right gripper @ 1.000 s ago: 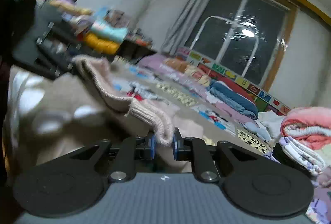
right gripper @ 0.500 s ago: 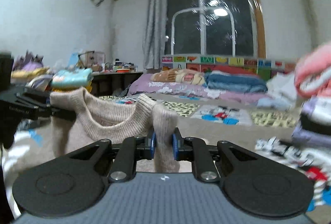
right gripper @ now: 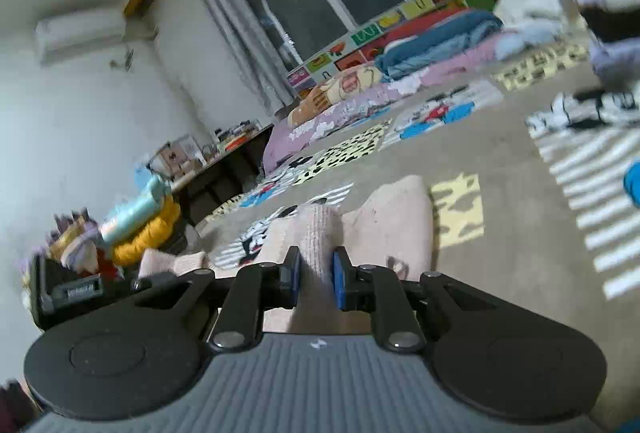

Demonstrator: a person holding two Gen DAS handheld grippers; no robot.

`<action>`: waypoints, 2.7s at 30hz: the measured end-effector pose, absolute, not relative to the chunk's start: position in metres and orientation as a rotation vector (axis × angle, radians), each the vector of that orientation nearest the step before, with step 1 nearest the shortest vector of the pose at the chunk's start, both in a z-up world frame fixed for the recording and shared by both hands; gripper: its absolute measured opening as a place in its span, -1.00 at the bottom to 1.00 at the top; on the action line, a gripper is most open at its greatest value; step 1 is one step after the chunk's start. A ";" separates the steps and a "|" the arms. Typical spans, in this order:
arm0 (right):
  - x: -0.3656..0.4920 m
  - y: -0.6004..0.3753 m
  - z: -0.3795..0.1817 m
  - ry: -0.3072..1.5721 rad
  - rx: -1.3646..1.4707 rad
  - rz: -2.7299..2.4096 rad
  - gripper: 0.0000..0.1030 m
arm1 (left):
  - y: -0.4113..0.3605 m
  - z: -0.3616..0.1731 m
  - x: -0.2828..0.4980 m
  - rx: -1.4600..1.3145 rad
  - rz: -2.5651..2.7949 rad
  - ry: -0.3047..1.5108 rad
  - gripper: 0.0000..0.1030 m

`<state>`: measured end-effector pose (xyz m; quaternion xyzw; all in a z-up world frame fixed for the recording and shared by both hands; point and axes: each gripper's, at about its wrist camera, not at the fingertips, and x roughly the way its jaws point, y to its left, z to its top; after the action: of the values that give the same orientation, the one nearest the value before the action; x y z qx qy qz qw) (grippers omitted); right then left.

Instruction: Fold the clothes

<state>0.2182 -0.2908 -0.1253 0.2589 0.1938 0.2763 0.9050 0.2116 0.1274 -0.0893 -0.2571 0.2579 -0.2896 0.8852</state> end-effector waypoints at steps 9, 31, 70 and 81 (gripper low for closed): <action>0.214 -0.299 -0.136 0.408 0.627 0.545 -0.64 | 0.129 -0.106 0.208 -0.591 -0.641 0.616 -0.63; 0.227 -0.301 -0.128 0.430 0.600 0.680 -0.71 | 0.134 -0.105 0.244 -0.659 -0.666 0.515 -0.79; 0.321 -0.300 -0.157 0.527 0.809 0.727 -0.58 | 0.128 -0.103 0.309 -0.602 -0.693 0.610 -0.68; 0.311 -0.284 -0.116 0.296 0.477 0.693 -0.69 | 0.104 -0.091 0.313 -0.275 -0.658 0.332 -0.78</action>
<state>0.3114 -0.2837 -0.1158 0.2308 0.1431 0.3352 0.9022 0.3130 0.1036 -0.0912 -0.1342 0.1617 -0.3204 0.9237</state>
